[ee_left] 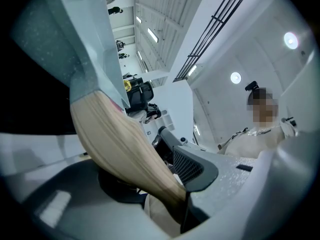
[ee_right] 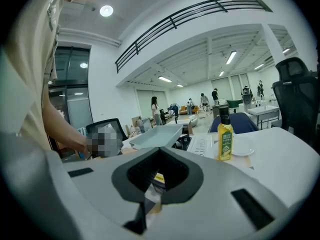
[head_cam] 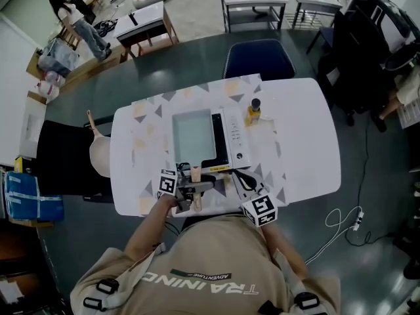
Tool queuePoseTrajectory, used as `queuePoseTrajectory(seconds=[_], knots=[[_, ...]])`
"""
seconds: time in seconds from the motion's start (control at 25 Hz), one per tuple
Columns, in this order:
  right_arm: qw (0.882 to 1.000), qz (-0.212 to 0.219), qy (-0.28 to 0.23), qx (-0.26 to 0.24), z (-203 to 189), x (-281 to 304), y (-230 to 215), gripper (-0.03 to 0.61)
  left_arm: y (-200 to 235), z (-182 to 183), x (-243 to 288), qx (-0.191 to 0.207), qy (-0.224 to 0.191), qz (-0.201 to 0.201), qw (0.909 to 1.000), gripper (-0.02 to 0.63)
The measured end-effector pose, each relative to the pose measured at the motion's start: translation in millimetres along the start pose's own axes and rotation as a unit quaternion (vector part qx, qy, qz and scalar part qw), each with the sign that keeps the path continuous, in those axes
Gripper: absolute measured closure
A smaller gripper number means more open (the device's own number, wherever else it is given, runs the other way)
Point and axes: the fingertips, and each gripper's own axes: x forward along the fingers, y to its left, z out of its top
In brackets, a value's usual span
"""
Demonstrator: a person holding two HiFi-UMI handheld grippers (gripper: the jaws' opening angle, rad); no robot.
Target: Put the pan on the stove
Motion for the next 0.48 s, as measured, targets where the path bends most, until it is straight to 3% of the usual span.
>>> queuePoseTrajectory(seconds=[0.48], knots=[[1.0, 0.008, -0.016, 0.006, 3.9, 1.3, -1.8, 0.574, 0.2, 1.8, -0.9, 0.001, 0.005, 0.006, 1.0, 0.426]])
